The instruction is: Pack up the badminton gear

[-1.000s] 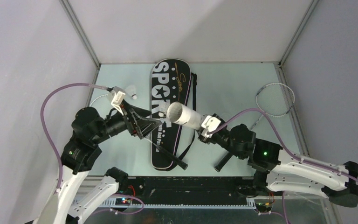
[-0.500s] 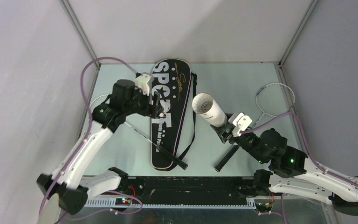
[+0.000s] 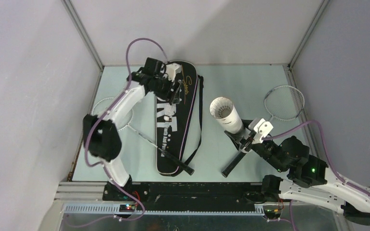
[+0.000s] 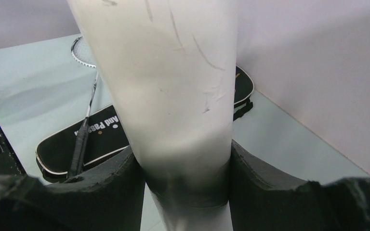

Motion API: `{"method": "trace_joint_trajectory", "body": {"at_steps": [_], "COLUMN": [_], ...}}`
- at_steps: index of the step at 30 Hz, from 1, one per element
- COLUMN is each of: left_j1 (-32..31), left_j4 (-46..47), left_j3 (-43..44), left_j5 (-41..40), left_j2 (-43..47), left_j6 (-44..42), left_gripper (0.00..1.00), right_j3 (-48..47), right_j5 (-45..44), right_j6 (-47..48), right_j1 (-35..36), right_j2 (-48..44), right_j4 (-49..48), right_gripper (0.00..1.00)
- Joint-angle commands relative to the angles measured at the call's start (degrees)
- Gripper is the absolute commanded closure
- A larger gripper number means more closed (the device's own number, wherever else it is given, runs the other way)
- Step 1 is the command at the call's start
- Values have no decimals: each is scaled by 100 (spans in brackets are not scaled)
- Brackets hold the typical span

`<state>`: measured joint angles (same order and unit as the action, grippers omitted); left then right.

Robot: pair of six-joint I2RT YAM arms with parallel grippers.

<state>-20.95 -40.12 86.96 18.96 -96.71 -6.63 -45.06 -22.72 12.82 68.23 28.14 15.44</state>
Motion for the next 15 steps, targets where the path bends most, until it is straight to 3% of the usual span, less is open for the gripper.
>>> {"method": "trace_joint_trajectory", "body": {"at_steps": [1,10,15], "left_j1": [40,177,184], "left_j4": [-686,-1042,-1336], "left_j3": [1166,1938,2120], "left_j5": [448,689,504], "left_j2": [-1082,-2396,-2590], "left_j6": [-852,-1117,-1234], "left_gripper": [23,25,31], "right_j3": [-57,135,145], "right_j5": [79,41,30], "right_j6": [-5,54,99], "right_j1": [13,6,-2], "right_j2": [-69,-13,23], "right_j4": [-113,-205,-231], "right_gripper": [64,64,64]}}
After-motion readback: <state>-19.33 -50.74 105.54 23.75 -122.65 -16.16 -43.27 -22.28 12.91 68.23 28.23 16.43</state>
